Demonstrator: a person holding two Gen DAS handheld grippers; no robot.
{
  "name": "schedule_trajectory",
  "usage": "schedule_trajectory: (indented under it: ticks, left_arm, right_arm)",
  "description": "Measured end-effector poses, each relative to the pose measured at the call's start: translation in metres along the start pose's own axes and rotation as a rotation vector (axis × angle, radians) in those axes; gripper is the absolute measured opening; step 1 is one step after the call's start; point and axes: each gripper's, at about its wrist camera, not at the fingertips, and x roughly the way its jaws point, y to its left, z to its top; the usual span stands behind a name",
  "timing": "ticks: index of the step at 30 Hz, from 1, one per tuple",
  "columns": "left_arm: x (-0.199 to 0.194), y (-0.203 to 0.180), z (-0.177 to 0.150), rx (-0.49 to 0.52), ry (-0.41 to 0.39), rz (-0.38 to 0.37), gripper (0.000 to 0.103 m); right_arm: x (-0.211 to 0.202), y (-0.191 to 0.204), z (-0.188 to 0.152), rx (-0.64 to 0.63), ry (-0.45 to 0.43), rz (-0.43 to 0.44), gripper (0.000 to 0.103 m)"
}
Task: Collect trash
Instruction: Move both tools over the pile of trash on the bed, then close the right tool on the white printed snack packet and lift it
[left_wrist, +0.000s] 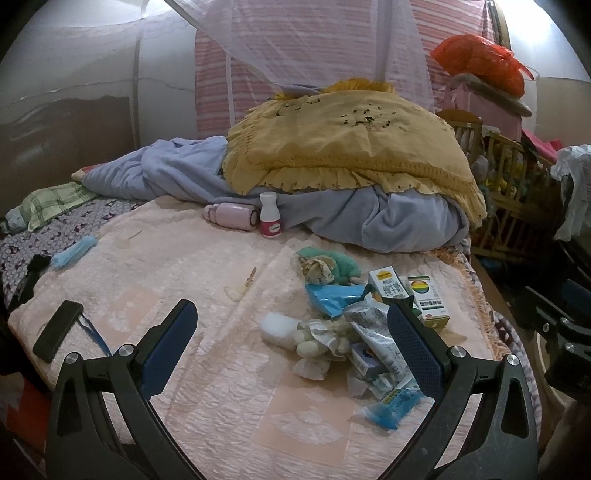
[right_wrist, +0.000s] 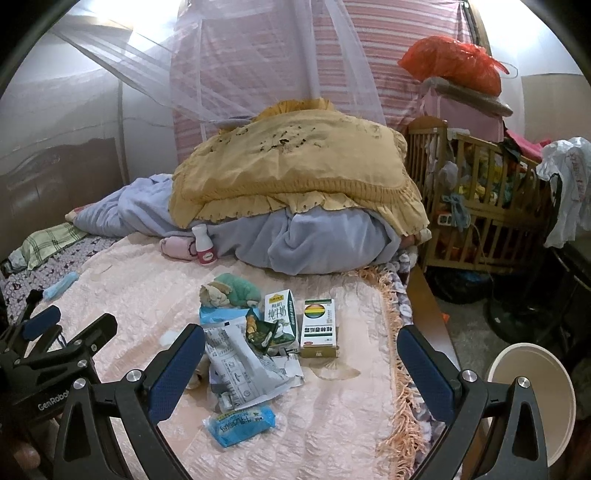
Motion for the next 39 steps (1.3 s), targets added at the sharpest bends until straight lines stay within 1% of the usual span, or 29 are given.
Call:
schedule_trajectory:
  ticks: [9, 20, 33, 39]
  left_arm:
    - [0.0, -0.001, 0.0, -0.004, -0.001, -0.012, 0.102]
    - [0.009, -0.003, -0.002, -0.008, 0.025, -0.005, 0.102]
    - [0.022, 0.002, -0.007, -0.004, 0.054, 0.009, 0.102]
    - [0.031, 0.013, -0.009, 0.015, 0.07, 0.024, 0.102]
  right_arm:
    - [0.001, -0.001, 0.0, -0.001, 0.003, -0.002, 0.103]
    - [0.003, 0.0, 0.0, -0.002, 0.004, -0.004, 0.103]
    - [0.017, -0.007, -0.004, -0.007, 0.046, 0.021, 0.103]
    - [0.026, -0.014, -0.009, -0.006, 0.081, 0.038, 0.103]
